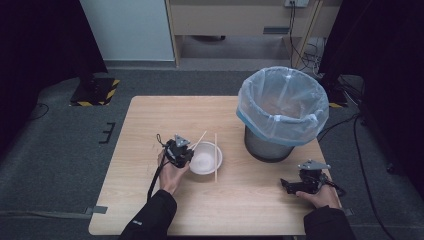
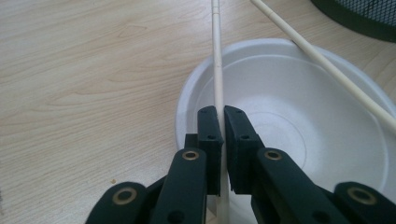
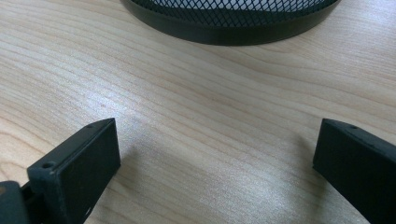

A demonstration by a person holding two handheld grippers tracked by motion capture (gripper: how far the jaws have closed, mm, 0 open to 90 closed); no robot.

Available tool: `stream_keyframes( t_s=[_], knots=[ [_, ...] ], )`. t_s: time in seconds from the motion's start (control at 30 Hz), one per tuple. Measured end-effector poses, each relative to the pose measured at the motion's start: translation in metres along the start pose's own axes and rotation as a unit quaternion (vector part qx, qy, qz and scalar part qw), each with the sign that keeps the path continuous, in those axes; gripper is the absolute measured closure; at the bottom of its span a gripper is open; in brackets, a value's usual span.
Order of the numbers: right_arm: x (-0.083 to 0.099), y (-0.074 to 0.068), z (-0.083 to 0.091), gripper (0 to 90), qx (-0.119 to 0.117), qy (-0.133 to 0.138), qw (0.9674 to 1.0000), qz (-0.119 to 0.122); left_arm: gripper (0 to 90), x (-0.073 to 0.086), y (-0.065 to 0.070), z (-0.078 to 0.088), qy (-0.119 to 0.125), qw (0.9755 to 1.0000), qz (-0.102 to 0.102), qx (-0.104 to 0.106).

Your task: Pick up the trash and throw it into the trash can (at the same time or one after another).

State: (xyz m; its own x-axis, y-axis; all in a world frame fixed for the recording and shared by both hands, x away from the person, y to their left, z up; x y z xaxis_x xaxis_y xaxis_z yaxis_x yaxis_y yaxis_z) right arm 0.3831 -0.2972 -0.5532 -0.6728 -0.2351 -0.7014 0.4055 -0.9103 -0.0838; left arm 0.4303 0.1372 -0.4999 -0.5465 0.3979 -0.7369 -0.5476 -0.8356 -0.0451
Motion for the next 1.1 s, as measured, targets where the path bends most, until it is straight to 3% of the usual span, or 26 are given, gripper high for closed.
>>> stream_keyframes(
  t_s=[0.33, 0.63, 0.9, 1.1],
  knots=[
    [0.0, 0.0, 0.0, 0.8, 0.0, 0.0, 1.0, 0.0, 85.4, -0.006, -0.004, 0.011, 0.024, 0.9997, 0.006, 0.003],
    [0.0, 0.0, 0.0, 0.8, 0.0, 0.0, 1.0, 0.0, 85.4, -0.022, -0.005, 0.03, 0.061, 0.998, 0.006, 0.011],
    [0.0, 0.0, 0.0, 0.8, 0.0, 0.0, 1.0, 0.0, 85.4, -0.049, -0.006, 0.058, 0.111, 0.9938, -0.002, 0.014],
    [0.0, 0.0, 0.0, 0.8, 0.0, 0.0, 1.0, 0.0, 85.4, -0.07, -0.003, 0.074, 0.145, 0.9892, 0.0, 0.023]
  ],
)
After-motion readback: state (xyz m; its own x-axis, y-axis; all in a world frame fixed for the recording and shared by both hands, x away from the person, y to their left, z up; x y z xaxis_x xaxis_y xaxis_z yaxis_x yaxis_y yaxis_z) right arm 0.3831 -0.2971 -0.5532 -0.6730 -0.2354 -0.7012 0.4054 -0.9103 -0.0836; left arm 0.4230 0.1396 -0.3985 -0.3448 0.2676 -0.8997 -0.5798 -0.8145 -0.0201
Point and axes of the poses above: each handheld gripper's, and its own axes: z roughly backward along the jaws, x roughly out of its underside, y roughly to its right, the point moved 2 cm from there along -z, roughly forward along the jaws, and after that the axes turned 6 degrees about -z, right-handed, at the moved point
